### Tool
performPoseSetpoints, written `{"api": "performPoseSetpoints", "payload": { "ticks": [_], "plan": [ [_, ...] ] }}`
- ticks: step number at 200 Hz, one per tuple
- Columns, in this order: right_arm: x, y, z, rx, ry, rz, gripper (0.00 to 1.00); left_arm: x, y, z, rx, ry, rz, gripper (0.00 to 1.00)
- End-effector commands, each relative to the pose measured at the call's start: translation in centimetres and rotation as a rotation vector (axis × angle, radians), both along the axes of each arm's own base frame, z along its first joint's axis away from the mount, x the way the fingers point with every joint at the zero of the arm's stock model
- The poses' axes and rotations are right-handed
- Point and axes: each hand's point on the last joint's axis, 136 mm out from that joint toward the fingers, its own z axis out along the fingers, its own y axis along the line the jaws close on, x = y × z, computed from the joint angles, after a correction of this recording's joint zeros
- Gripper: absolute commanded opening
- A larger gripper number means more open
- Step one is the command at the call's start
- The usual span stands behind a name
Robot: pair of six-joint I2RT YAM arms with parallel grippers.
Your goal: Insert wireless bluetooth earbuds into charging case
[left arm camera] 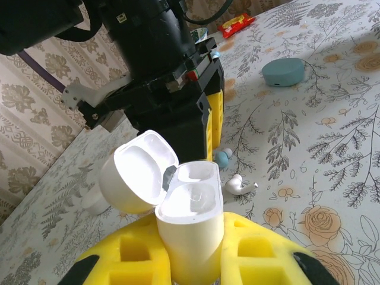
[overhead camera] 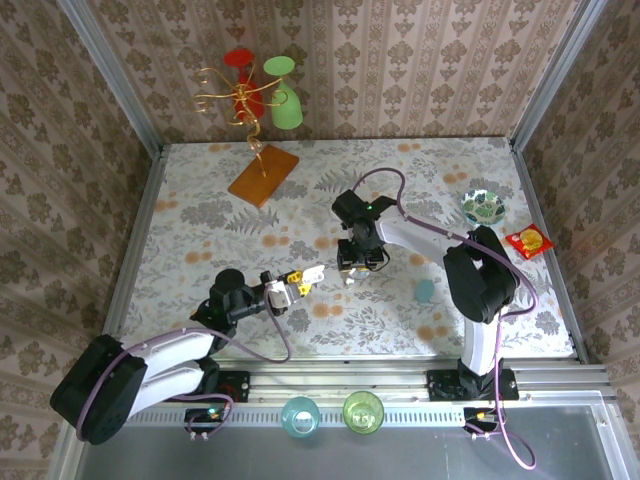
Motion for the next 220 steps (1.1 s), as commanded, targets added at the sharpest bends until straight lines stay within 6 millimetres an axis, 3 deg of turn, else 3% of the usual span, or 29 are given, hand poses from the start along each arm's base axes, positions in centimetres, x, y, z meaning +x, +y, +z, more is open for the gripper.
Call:
{"api": "performPoseSetpoints", "payload": {
  "ticks": [1,117,220],
  "plan": [
    [-0.4,0.1,-0.9,-0.008,0.039,0.004,0.43,0.5,-0.5,2.2,-0.048,-0.046,-0.011,0.00],
    [-2.0,0.1,-3.8,-0.267,0.233,0.164,0.46,0.2,0.0,1.8,-0.038,-0.048,0.002,0.00],
    [-1.9,0.2,-4.5,-0.286,0.253,0.172,0.46,0.2,0.0,1.7,-0.030,-0.057,0.003,0.00]
  ]
}}
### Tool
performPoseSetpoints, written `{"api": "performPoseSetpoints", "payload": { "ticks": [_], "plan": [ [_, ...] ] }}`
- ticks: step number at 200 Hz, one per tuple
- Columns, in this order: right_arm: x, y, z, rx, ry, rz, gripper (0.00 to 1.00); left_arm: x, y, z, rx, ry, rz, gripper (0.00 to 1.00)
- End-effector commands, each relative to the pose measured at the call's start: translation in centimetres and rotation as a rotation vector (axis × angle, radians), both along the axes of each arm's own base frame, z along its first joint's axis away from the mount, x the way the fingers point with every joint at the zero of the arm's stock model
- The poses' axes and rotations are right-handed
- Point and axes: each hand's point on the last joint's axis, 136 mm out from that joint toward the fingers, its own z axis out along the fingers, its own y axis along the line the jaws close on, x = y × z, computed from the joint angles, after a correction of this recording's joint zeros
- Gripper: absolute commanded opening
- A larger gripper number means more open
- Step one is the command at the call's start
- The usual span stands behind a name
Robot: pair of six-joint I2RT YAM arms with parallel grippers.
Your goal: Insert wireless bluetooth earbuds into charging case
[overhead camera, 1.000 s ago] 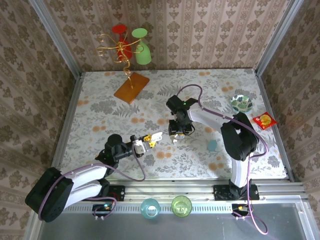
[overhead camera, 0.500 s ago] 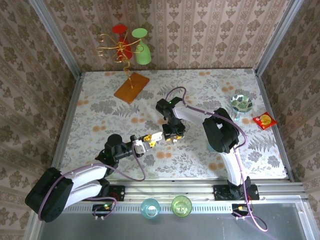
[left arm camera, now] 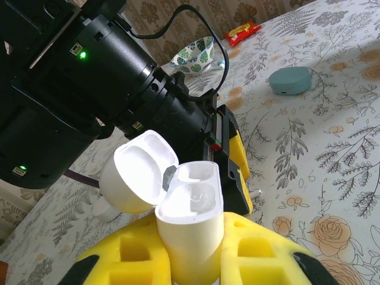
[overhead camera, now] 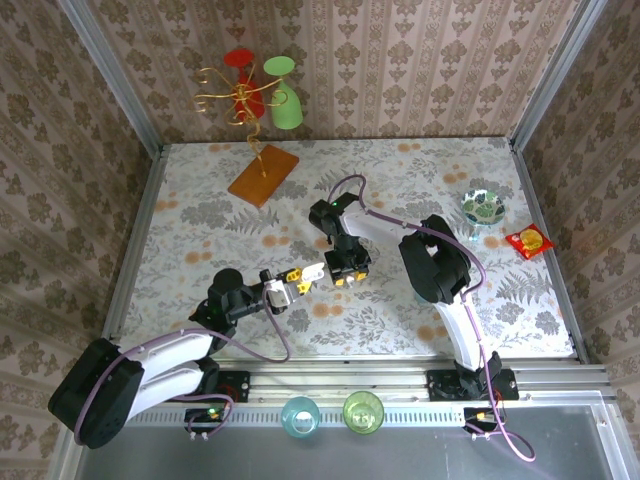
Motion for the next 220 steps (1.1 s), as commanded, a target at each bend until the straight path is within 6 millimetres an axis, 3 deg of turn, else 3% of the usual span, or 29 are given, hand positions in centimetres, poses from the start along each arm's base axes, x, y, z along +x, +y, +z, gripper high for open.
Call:
{"api": "performPoseSetpoints", "payload": {
  "ticks": [1,184,220],
  "plan": [
    [-0.3,-0.5,-0.6,-0.047,0.025,0.020,0.46,0.2,0.0,0.7,-0.013,-0.032,0.000,0.00],
    [1.2,-1.0,-0.9,-0.075,0.035,0.135,0.46,0.2,-0.1,1.0,-0.016,-0.035,-0.006,0.00],
    [1.0,-1.1,-1.4,-0.080,0.055,0.142,0.41,0.2,-0.1,1.1,-0.017,-0.034,-0.006,0.00]
  ]
}}
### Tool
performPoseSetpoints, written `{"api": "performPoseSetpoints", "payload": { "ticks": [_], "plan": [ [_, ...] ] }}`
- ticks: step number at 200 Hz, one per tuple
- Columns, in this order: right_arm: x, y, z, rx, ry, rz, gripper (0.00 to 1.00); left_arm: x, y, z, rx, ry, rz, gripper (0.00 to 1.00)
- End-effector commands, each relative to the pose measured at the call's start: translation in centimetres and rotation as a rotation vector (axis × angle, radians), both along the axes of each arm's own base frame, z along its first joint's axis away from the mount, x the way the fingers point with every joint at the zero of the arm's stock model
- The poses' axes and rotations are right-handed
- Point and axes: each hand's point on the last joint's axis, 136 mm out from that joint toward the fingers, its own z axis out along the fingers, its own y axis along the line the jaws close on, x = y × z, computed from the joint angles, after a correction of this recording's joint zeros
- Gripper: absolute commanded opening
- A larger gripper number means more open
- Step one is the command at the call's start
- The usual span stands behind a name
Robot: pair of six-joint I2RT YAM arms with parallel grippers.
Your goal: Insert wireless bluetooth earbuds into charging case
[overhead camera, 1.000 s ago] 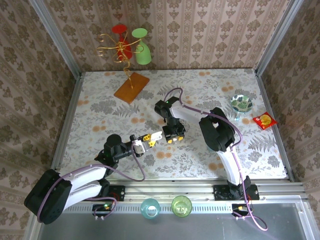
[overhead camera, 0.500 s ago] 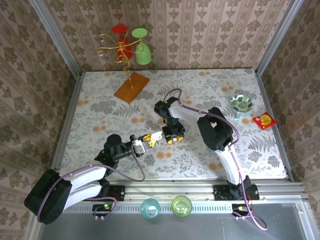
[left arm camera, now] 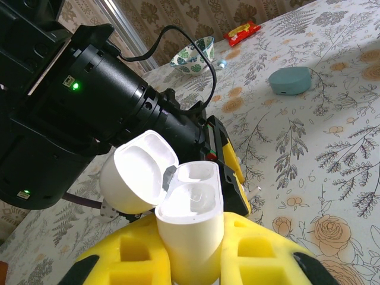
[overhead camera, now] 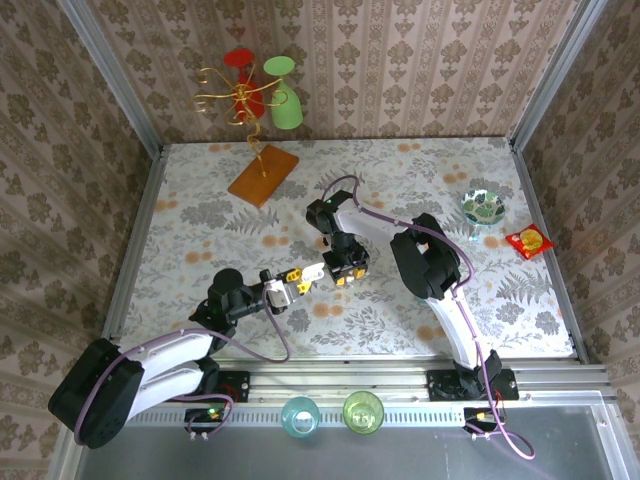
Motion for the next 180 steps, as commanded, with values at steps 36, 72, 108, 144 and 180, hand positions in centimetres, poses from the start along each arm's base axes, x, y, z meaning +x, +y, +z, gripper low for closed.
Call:
{"api": "performPoseSetpoints", "payload": {
  "ticks": [36,72,108,144,180],
  "plan": [
    [-0.2,-0.9,-0.6,-0.038,0.018,0.007,0.36,0.2,-0.1,1.0,-0.015,-0.034,-0.006,0.00],
    [-0.3,-0.8,-0.5,-0.028,0.008,-0.013,0.32,0.2,-0.1,1.0,-0.016,-0.033,-0.007,0.00],
    [-0.3,-0.9,-0.1,-0.013,-0.012,-0.024,0.30,0.1,-0.1,1.1,-0.018,-0.034,-0.010,0.00],
    [-0.3,-0.5,0.7,0.021,-0.032,-0.046,0.30,0.1,-0.1,1.1,-0.019,-0.036,-0.010,0.00],
    [-0.1,0.1,2.9,0.108,-0.086,-0.085,0.31,0.4,-0.1,1.2,-0.023,-0.038,0.005,0.00]
  ]
}}
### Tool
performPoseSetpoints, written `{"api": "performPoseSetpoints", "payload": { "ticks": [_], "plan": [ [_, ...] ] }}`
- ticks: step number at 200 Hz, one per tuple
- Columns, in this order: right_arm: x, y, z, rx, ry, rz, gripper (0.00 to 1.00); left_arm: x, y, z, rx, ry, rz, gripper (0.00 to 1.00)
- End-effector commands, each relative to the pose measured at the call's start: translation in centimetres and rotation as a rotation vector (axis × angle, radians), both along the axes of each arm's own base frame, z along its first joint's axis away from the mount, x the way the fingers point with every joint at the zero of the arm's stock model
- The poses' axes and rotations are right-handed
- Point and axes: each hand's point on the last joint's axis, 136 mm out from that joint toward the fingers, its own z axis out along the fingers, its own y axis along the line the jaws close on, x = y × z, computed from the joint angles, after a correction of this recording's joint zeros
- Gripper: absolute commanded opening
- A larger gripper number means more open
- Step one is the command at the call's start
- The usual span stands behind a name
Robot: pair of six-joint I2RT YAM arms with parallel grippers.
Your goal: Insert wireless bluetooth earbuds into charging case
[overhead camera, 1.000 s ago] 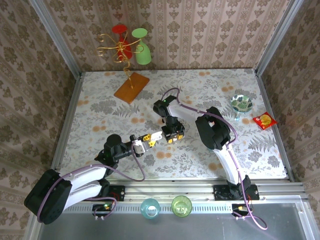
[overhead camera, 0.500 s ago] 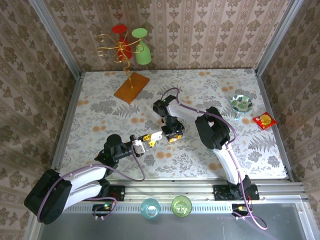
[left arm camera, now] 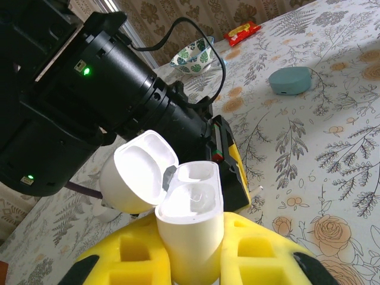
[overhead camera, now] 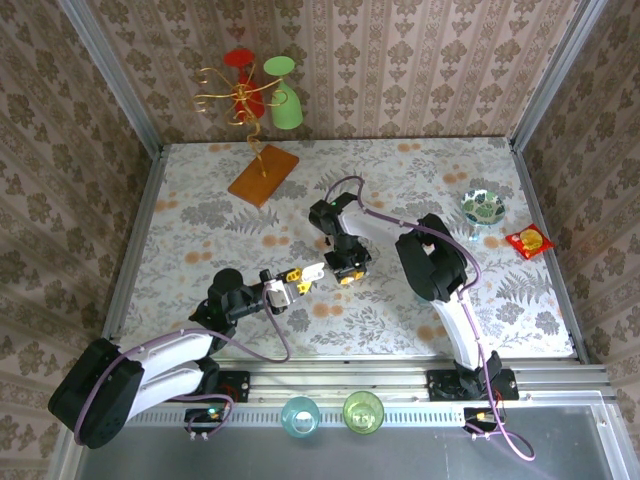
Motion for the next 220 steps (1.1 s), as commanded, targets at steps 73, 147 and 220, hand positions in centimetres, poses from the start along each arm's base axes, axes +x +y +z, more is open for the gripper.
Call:
{"api": "performPoseSetpoints", "payload": {
  "ticks": [73,147,220],
  "plan": [
    [1.5,0.3,8.0,0.224,-0.229,-0.102,0.31,3.3,-0.1,2.1,-0.105,0.027,0.130,0.00],
    [3.6,0.5,15.2,0.364,-0.494,-0.120,0.31,6.9,-0.6,3.0,-0.241,0.170,0.268,0.00],
    [4.6,3.6,20.5,0.606,-0.661,-0.136,0.32,7.8,-2.2,4.6,-0.360,0.228,0.251,0.00]
  ]
}}
